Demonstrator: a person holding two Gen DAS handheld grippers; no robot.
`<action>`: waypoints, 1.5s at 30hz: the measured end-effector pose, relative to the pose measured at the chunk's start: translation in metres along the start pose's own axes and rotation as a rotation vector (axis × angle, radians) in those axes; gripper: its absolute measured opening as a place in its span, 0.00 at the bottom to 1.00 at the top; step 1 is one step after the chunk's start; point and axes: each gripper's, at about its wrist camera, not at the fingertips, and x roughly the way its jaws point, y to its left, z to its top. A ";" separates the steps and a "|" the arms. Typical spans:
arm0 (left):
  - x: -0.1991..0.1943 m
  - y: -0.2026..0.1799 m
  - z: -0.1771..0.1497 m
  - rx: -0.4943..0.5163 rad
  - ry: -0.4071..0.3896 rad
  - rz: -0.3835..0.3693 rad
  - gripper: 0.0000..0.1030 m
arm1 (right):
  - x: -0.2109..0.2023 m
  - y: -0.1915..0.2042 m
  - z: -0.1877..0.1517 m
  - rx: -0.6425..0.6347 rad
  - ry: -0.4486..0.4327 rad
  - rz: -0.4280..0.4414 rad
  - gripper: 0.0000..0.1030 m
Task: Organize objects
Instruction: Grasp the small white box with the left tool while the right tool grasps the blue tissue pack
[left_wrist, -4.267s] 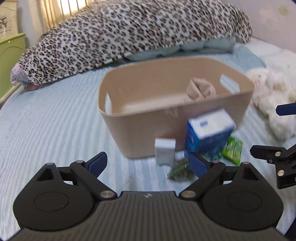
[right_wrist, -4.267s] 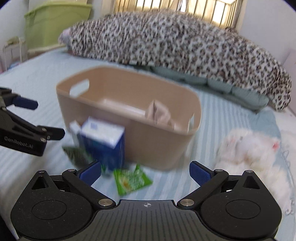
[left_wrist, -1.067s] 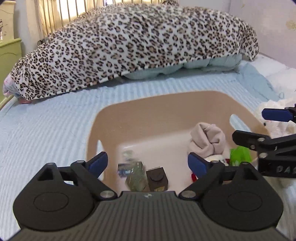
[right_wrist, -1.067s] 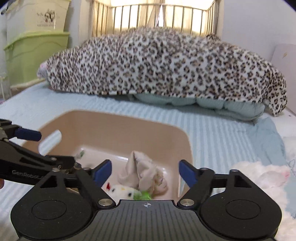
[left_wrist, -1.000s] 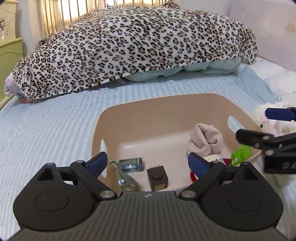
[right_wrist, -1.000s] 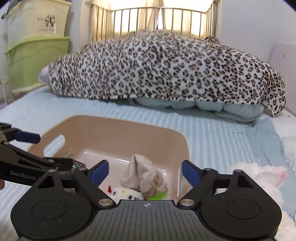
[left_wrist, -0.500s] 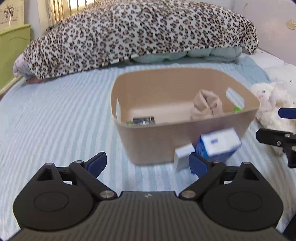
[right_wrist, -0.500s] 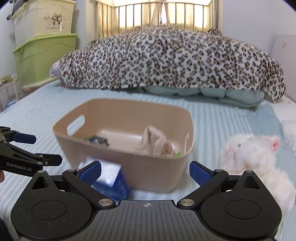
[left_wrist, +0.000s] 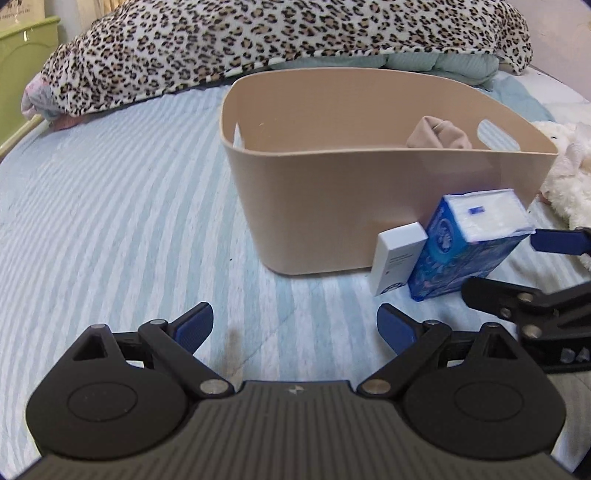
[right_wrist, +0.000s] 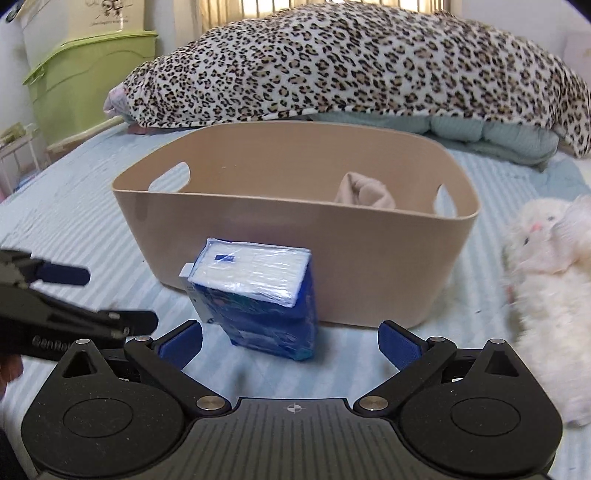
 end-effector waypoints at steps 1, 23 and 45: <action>0.001 0.002 -0.001 -0.002 0.001 0.014 0.93 | 0.004 0.001 0.001 0.013 0.003 0.006 1.00; 0.030 -0.053 0.013 0.028 -0.014 -0.060 0.93 | -0.005 -0.055 0.020 0.136 -0.032 -0.062 0.99; 0.039 -0.029 0.017 -0.112 0.011 -0.112 0.28 | -0.004 -0.042 0.011 0.160 -0.059 0.031 0.56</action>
